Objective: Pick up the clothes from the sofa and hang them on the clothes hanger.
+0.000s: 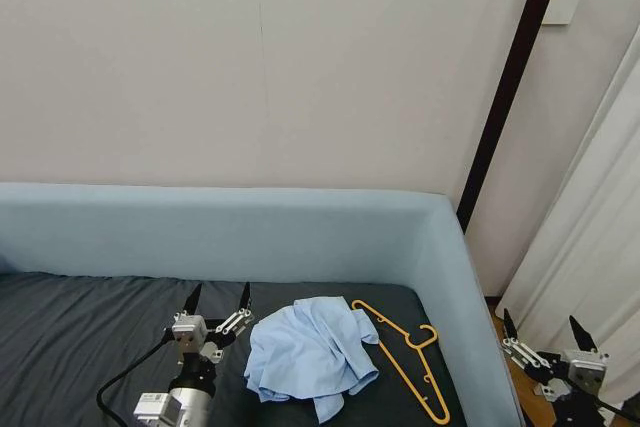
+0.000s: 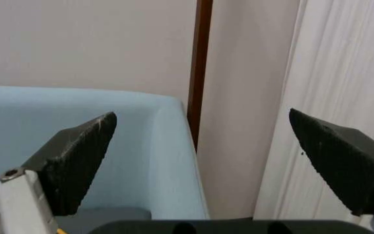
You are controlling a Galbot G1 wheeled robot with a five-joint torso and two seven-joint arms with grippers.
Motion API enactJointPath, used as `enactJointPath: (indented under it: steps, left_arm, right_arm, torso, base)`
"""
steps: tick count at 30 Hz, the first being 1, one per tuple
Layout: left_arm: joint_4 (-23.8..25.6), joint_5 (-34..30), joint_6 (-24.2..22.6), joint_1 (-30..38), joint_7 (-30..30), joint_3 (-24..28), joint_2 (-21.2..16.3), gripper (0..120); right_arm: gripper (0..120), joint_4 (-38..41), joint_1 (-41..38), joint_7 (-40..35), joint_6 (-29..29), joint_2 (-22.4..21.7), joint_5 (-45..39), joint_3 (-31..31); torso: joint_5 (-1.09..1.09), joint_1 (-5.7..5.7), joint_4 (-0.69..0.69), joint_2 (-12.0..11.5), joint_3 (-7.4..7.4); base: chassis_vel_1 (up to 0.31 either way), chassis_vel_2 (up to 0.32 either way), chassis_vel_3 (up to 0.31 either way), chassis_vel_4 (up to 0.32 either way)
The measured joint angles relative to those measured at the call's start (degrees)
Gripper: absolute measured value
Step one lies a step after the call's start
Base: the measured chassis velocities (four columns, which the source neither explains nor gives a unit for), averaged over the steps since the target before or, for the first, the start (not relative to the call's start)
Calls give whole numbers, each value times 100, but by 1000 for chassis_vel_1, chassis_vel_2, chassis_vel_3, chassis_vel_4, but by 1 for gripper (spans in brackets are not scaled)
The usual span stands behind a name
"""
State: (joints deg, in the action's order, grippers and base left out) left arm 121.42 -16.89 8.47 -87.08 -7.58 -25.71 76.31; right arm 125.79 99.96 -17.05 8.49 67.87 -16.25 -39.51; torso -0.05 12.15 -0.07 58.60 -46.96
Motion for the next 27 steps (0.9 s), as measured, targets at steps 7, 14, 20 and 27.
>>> enactJointPath:
  steps: [7, 14, 20, 27]
  left_arm:
    - [0, -203, 13, 12, 91, 92, -34, 100]
    - [-55, -232, 81, 54, 119, 118, -42, 100]
    - [-68, -223, 99, 62, 141, 138, -16, 100]
    - [-66, -203, 100, 41, 158, 115, -5, 100]
  right_arm:
    - [100, 148, 79, 132, -22, 106, -335, 38]
    - [100, 168, 92, 383, 133, 115, -353, 33]
    - [100, 162, 88, 390, 143, 82, -386, 31]
    - [100, 252, 65, 328, -9, 7, -748, 99]
  torso:
    - [0, 0, -1, 0, 0]
    - [0, 0, 0, 0, 0]
    - [0, 0, 0, 0, 0]
    - [0, 0, -1, 0, 0]
  base:
    - [0, 0, 0, 0]
    - [0, 0, 0, 0]
    - [0, 0, 0, 0]
    - [0, 0, 0, 0]
